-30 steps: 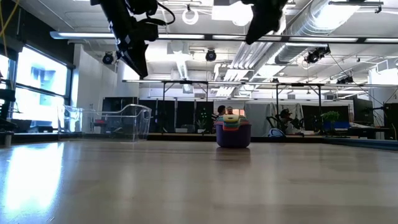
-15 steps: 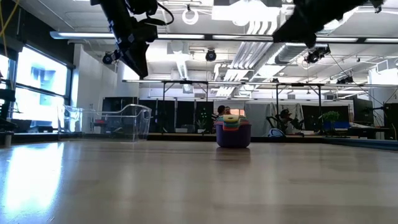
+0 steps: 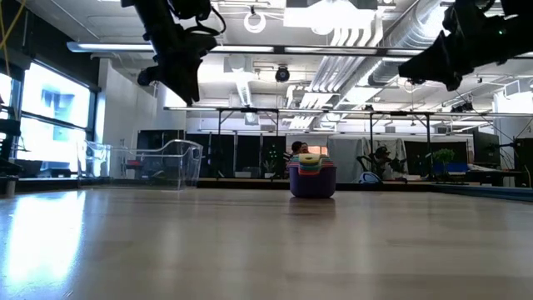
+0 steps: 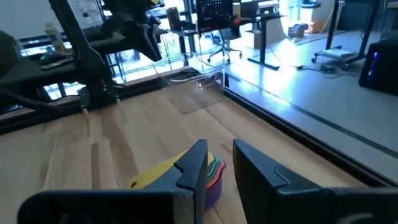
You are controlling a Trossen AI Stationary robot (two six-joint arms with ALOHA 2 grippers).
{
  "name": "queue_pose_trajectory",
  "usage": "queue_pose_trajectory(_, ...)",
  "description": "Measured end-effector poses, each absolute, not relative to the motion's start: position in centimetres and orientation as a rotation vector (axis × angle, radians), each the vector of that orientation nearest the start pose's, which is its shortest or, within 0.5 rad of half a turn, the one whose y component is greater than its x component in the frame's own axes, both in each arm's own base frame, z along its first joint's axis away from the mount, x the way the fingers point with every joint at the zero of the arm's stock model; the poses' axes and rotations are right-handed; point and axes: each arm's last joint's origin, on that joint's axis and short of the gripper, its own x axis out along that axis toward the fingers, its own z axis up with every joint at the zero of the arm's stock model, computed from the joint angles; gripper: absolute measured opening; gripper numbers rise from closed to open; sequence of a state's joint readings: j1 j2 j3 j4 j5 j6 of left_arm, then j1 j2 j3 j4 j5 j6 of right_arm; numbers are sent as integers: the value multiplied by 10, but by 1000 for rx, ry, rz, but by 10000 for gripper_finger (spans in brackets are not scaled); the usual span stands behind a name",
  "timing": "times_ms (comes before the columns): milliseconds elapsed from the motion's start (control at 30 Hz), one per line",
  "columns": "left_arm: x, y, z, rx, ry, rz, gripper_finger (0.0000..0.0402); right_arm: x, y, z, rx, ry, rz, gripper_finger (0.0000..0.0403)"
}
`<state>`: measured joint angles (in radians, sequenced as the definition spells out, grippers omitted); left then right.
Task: Nest measuring cups in basket
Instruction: Put the stacked, colored measuring cups into the transparent bin
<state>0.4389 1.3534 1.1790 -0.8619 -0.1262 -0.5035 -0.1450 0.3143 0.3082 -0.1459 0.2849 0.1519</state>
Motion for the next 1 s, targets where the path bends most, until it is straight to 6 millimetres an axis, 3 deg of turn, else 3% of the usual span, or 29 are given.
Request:
queue_pose_trajectory(267,238,115,295,-754,835,838,80,97,-22,196,167,104,-434,69)
queue_pose_trajectory(567,244,108,296,-861,798,789,80,94,-21,171,172,104,-416,69)
queue_pose_trajectory(1000,256,100,302,-837,704,715,80,94,-21,169,174,97,-402,69)
